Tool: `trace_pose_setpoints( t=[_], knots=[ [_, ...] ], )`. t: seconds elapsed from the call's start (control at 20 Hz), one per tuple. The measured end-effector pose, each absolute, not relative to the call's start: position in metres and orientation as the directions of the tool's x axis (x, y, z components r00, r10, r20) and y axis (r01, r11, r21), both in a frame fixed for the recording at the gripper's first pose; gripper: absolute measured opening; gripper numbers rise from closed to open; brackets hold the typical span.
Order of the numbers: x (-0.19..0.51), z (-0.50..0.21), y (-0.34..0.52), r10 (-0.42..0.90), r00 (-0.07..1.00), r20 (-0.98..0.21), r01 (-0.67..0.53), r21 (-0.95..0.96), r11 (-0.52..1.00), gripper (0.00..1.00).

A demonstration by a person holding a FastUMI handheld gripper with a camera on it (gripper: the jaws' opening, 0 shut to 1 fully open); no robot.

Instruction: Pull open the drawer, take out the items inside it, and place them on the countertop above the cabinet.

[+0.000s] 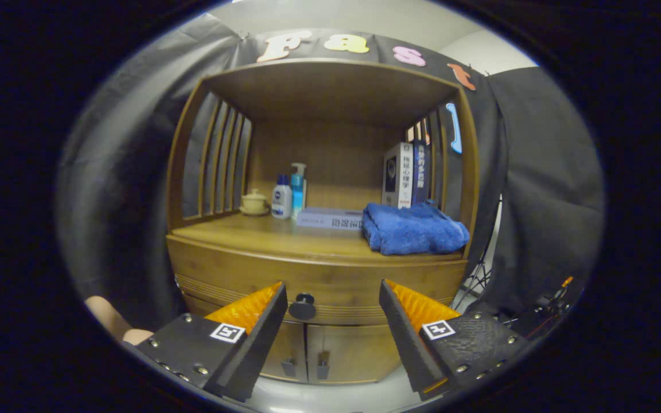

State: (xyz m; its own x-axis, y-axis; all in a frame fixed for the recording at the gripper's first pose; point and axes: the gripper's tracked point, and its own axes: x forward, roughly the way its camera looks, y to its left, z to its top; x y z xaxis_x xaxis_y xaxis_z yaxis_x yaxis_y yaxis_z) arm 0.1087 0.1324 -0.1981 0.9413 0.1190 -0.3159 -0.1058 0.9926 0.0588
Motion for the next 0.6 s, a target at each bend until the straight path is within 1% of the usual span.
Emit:
trace_pose_setpoints(
  t=[0.1,0.2,0.4,0.5,0.55,0.6],
  knots=[
    [0.125,-0.23,0.144,0.145,0.916,-0.374,-0.129,0.066,0.989,0.97],
    [0.138,-0.252,0.162,0.187,0.891,-0.412,-0.148,0.126,0.981,0.97],
    [0.161,-0.271,0.184,0.224,0.878,-0.424,-0.149,0.202,0.968,0.97],
    [0.164,-0.279,0.185,0.207,0.866,-0.455,-0.133,0.188,0.973,0.81],
    [0.166,-0.28,0.186,0.212,0.873,-0.439,-0.142,0.187,0.972,0.73],
    [0.166,-0.277,0.194,0.24,0.868,-0.435,-0.163,0.206,0.965,0.72]
  ],
)
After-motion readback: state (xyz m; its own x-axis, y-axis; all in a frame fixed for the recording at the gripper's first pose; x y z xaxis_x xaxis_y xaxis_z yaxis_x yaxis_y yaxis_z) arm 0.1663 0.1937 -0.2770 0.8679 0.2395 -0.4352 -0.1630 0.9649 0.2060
